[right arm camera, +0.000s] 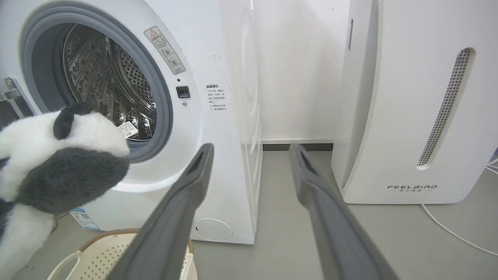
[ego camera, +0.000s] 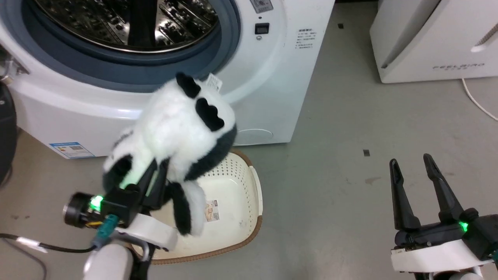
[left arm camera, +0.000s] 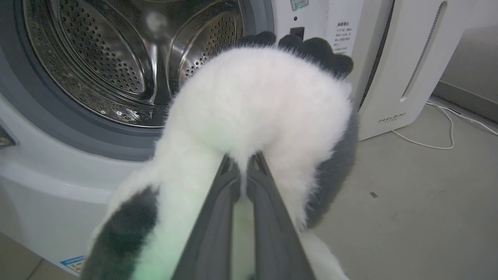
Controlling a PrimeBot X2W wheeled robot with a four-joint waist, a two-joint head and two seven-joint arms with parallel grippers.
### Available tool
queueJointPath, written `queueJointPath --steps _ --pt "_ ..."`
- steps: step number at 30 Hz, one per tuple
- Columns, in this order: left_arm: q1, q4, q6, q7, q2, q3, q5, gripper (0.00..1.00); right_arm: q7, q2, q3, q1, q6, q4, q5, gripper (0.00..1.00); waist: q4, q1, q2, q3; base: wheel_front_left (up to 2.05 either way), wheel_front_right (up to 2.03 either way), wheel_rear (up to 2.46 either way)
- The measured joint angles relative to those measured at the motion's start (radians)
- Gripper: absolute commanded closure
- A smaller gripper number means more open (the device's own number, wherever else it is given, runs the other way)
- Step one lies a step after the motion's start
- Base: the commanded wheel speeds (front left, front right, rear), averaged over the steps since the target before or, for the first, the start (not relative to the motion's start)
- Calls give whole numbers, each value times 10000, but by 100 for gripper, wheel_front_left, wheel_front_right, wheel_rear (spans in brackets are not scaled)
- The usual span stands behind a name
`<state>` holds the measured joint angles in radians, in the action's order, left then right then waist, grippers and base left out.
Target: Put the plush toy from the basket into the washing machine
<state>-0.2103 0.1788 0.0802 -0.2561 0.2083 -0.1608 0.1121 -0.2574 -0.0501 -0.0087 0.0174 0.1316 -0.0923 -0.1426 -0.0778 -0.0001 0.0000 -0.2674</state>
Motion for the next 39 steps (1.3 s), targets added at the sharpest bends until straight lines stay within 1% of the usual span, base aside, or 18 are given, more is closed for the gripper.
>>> queueJointPath --steps 5,9,11,15,18,20,24,28,32,34,39 --pt "-450 -604 121 2 489 454 -59 100 0 0 -44 72 0 -284 -280 0 -215 0 0 -411 0 0 0" --pt "-1313 -802 274 19 1089 704 52 100 0 0 -29 248 0 -654 -466 0 -411 1 0 -922 0 0 0" --pt "-1960 -798 326 274 1467 765 174 100 0 0 -29 375 0 -823 -527 0 -514 1 0 -1237 0 0 0" --pt "-3605 -654 424 1145 2169 802 629 100 0 0 4 625 0 -1068 -617 0 -729 1 0 -1936 0 0 0" --pt "-5108 -199 462 1812 2888 629 798 100 0 0 35 853 0 -1206 -713 0 -905 2 0 -2529 0 0 0" --pt "-6141 169 462 2184 3381 297 941 100 0 0 69 1004 0 -1300 -794 0 -1027 2 0 -2943 0 0 0" --pt "-8186 1016 464 2811 4282 -894 1361 100 0 0 130 1219 0 -1400 -909 0 -1273 3 0 -3762 0 0 0" --pt "-9909 2121 466 3271 4972 -1946 1887 100 0 2 222 1356 0 -1386 -1147 0 -1539 3 0 -4464 0 0 0" --pt "-11401 3315 474 3624 5281 -2711 2357 100 0 0 339 1392 0 -1363 -1246 0 -1820 3 0 -4994 0 0 0" --pt "-11997 3877 474 3753 5302 -2888 2585 100 0 0 399 1401 0 -1363 -1292 0 -1945 3 0 -5192 0 0 0" --pt "-13343 4878 474 4061 5415 -3601 2685 100 0 0 474 1510 0 -1365 -1369 0 -2170 3 0 -5607 0 0 0"
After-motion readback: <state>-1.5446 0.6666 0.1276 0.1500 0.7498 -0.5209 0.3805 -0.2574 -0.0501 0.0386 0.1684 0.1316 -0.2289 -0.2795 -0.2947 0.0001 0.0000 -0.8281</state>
